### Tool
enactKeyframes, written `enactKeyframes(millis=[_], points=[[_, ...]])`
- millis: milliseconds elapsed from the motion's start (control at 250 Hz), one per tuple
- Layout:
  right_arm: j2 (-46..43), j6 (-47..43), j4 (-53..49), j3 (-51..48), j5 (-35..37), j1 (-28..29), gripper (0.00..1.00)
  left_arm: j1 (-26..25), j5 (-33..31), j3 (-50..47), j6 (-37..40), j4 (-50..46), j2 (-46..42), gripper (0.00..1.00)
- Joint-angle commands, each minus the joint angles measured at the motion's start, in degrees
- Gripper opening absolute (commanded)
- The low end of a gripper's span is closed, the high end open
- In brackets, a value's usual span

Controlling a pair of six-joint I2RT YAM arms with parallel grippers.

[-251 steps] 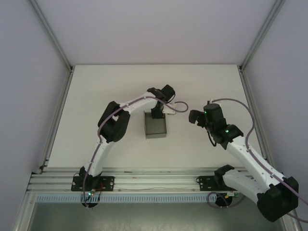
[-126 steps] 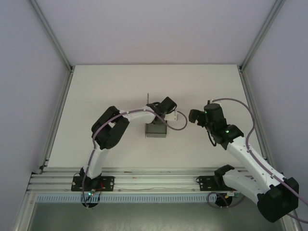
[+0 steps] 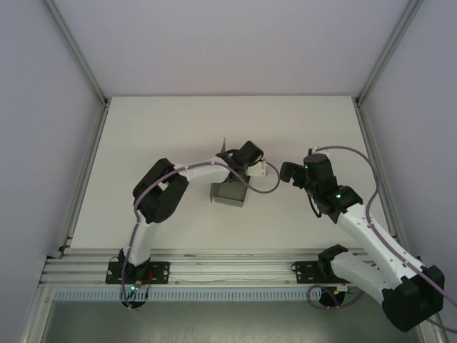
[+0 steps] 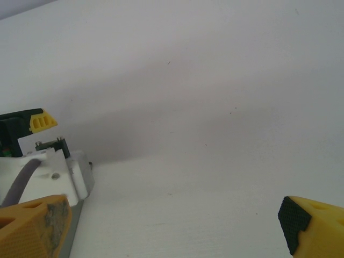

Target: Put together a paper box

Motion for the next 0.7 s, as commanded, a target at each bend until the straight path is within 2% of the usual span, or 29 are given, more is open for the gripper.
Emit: enactKeyframes(millis=[0,40,52,256,404,488,620,696], points=[[-2.4,-0.2,-0.3,1.3,0.2,-0.3,1.0,-0.3,4.1,3.1,-0.1,-6.8,-6.1,0.82],[-3.2,-0.4,-0.7,1.5,0.5,-0.4,1.0,-0.2,5.1,3.8,-0.6,-8.0,-7.7,0.98],[-3.4,-0.5,-0.9,1.5,0.7,-0.4,1.0,-0.2,5.3,4.0,-0.7,-8.4,-8.2,1.0],[-7.2,-1.3,-3.8,3.0,3.4,-0.8,1.0,1.3,8.8,6.0,-7.3,-10.3,-16.2,1.0],[-6.2,-2.7,-1.9,3.4,1.6,-1.0,1.0,3.6,11.5,3.7,-17.3,-2.5,-24.0,1.0],[-2.3,-7.8,1.2,3.6,-4.4,-1.1,1.0,5.2,6.2,-0.3,-26.9,4.2,-28.9,1.0],[10.9,-22.6,4.4,7.3,-22.8,0.1,0.95,10.7,-2.6,-9.6,-48.1,7.3,-37.2,1.0],[21.4,-28.1,4.1,12.8,-22.6,2.8,0.94,16.2,-4.2,-16.6,-61.9,5.1,-40.7,1.0]])
